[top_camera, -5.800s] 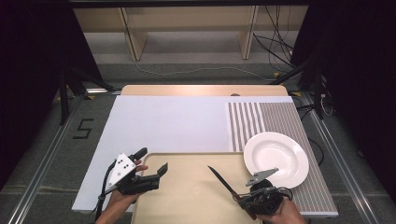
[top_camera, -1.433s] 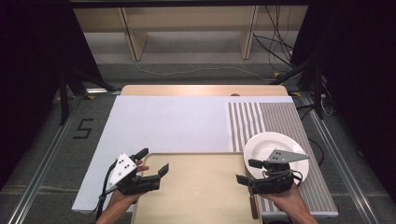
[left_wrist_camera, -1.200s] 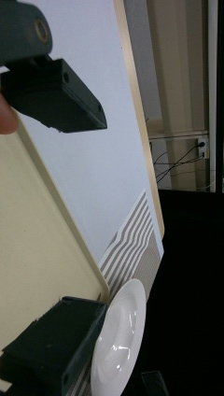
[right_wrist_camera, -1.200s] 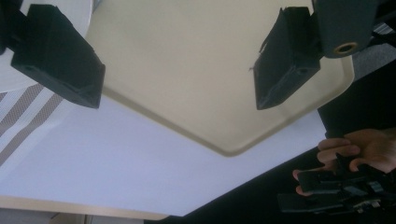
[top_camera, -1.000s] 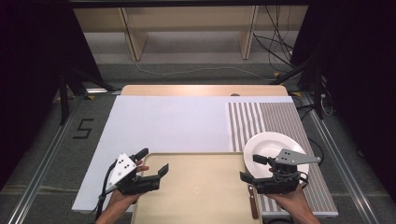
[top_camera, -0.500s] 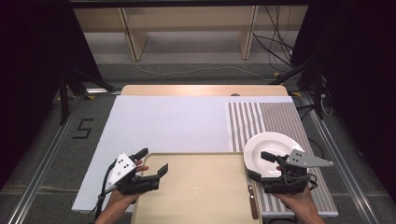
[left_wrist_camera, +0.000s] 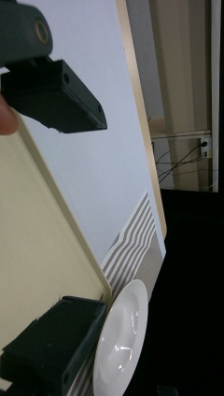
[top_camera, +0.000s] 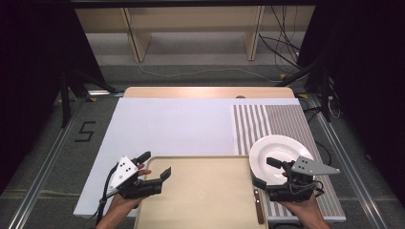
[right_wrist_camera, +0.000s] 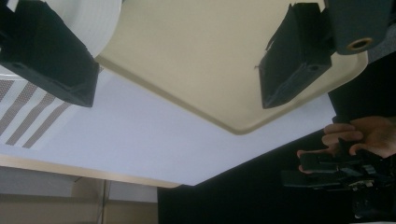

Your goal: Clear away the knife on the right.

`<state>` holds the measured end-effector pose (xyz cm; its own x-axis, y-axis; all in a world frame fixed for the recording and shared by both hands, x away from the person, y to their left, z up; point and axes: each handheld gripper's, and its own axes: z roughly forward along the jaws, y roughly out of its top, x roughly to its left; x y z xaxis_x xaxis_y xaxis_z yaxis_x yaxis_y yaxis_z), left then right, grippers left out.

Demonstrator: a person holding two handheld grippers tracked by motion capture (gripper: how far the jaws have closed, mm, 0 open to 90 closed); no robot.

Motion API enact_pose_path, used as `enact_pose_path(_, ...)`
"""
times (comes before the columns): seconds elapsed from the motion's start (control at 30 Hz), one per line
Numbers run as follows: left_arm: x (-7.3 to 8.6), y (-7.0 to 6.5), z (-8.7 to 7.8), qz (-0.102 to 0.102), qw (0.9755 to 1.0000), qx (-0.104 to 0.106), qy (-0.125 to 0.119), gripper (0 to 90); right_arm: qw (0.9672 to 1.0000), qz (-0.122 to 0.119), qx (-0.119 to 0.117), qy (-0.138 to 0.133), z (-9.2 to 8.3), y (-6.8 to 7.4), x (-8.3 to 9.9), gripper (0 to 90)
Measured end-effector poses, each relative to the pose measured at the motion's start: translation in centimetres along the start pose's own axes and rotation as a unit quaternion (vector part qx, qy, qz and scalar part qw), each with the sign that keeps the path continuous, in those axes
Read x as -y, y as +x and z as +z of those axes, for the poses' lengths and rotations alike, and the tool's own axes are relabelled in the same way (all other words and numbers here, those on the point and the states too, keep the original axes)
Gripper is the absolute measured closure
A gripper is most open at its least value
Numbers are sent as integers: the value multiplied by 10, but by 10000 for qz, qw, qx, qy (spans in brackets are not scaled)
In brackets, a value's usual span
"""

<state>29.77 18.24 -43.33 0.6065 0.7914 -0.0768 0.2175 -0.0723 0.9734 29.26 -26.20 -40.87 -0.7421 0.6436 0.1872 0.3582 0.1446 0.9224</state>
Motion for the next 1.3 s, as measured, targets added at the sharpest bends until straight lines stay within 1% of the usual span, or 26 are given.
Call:
enact_pose_path(0.1,0,1,0,13,10000,-3,0,110,10000,-26,16,45,-1,0,2,128)
enact_pose_path(0.33,0,1,-1,25,10000,0,9,110,10000,-10,58,58,-3,-1,8,129)
enact_pose_path(0.4,0,1,-1,19,10000,-7,15,110,9999,27,68,82,-4,-2,10,129)
enact_pose_path(0.53,0,1,-1,20,10000,-5,12,110,9999,-10,116,96,-5,-1,13,126)
enact_pose_path(0.7,0,1,-2,4,10000,14,26,110,9998,26,153,83,-9,-2,14,125)
enact_pose_path(0.9,1,0,-2,39,10000,10,47,110,9997,83,203,56,-14,-3,15,124)
enact_pose_path(1.13,1,0,-1,52,10000,-4,54,110,9997,120,215,22,-15,-4,13,122)
enact_pose_path(1.3,1,0,-1,61,10000,-16,47,110,9997,83,210,21,-14,-4,13,122)
